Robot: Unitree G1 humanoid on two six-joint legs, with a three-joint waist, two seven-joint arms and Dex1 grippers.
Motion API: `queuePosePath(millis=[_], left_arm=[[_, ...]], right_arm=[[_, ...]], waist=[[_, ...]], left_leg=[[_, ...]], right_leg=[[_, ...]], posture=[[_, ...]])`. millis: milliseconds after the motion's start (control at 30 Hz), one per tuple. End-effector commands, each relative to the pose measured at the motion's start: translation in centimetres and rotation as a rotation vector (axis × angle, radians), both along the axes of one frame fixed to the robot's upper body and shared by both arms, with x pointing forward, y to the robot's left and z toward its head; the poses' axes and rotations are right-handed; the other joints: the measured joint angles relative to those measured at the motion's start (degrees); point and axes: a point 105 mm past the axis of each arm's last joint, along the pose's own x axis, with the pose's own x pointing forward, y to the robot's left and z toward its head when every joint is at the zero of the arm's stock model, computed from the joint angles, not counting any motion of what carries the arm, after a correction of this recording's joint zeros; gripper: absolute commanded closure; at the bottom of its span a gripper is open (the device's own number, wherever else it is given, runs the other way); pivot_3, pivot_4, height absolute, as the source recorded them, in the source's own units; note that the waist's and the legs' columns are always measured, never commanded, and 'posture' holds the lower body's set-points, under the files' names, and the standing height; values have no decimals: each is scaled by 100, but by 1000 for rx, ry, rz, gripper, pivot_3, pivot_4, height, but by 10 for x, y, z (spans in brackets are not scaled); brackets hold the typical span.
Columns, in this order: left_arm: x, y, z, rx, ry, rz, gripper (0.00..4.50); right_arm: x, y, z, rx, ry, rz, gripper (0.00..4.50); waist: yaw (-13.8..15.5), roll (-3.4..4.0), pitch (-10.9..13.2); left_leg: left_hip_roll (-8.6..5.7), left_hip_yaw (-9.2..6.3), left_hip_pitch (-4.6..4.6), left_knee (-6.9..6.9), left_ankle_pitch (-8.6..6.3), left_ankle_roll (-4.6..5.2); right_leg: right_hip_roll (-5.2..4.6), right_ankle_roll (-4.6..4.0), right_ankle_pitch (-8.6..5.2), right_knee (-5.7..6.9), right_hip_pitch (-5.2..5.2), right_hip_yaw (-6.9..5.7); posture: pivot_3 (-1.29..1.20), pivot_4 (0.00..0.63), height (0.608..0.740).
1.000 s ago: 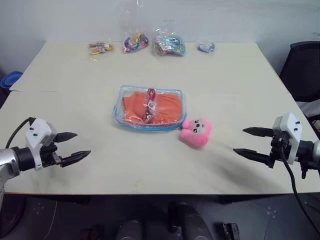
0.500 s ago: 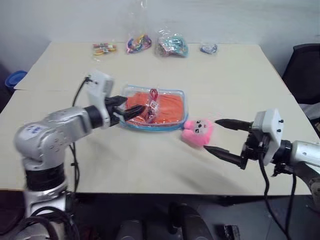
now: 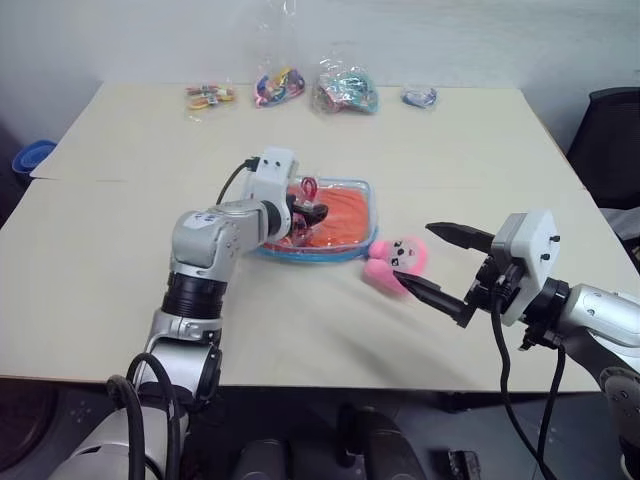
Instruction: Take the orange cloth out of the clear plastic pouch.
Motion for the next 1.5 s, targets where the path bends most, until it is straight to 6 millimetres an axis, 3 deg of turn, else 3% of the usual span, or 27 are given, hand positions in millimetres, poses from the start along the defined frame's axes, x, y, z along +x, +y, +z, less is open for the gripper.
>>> queuePosePath(millis=[33, 133, 267, 467, 600, 733, 867, 1033, 1200, 1367, 1500], left_arm=[[1, -4, -6, 28, 0, -26, 198], [-3, -7, -14, 53, 17, -56, 894], [-4, -3, -12, 47, 9, -47, 2162], [4, 13, 8, 22, -76, 23, 3986], [8, 43, 42, -39, -199, 128, 3986], [3, 131, 61, -62, -250, 410, 3986], [-33, 222, 38, 1, -174, 645, 3986], [-84, 291, 15, 96, -124, 803, 3986], [-115, 322, -12, 161, -57, 888, 3986], [-130, 326, -29, 160, -31, 916, 3986], [-138, 327, -31, 148, -34, 939, 3018]], right_arm=[[-3, 1, 10, -7, -73, -9, 0], [-3, 3, 9, -4, -79, -13, 0], [-4, 5, 8, -2, -81, -12, 0], [-2, 5, 7, -8, -75, -1, 0], [-1, 8, 8, -19, -69, 43, 0], [-5, 19, 10, -34, -47, 176, 0], [-10, 31, 15, -25, -6, 332, 0], [-15, 35, 4, -89, 83, 482, 0], [-12, 38, -6, -114, 114, 541, 0], [-7, 42, -8, -113, 112, 560, 0], [-4, 41, -8, -118, 109, 561, 0]], waist=[[2, 0, 0], [6, 0, 0], [9, 0, 0], [7, 0, 0], [-26, -1, 0], [-115, -1, 0], [-247, 0, 0], [-201, -15, -1], [-35, -28, -5], [18, -30, -6], [14, -31, -6]], left_leg=[[0, -1, -1, 0, 1, -2], [-1, -3, -1, 0, 2, -2], [0, -4, -1, 0, 2, -2], [0, -6, -2, 0, 2, -1], [2, -5, -2, 0, 2, -1], [3, -4, 0, -1, 2, -1], [12, -1, 7, -9, 2, -5], [11, -26, 7, 0, 2, -4], [6, -47, -2, 1, -3, 6], [5, -47, -4, 1, -6, 11], [7, -54, -7, 0, -7, 11]], right_leg=[[0, 0, 0, 0, 0, 0], [0, -1, 0, 1, 0, 1], [-2, -1, 0, 0, 0, 0], [-2, -1, 0, 0, 0, 0], [-2, -1, 0, 1, -2, 0], [-3, -1, 0, 5, -3, -1], [-2, -15, -6, 13, -7, -7], [-15, -21, -9, 10, -17, -32], [-29, -21, -9, -5, -17, -51], [-35, -20, -8, -7, -16, -56], [-35, -20, -8, -8, -16, -62]], posture=[[0, 150, 740], [0, 150, 740], [0, 150, 740], [0, 150, 740], [0, 150, 740], [0, 150, 740], [0, 150, 740], [0, 150, 740], [0, 150, 740], [0, 150, 740], [0, 150, 740]])
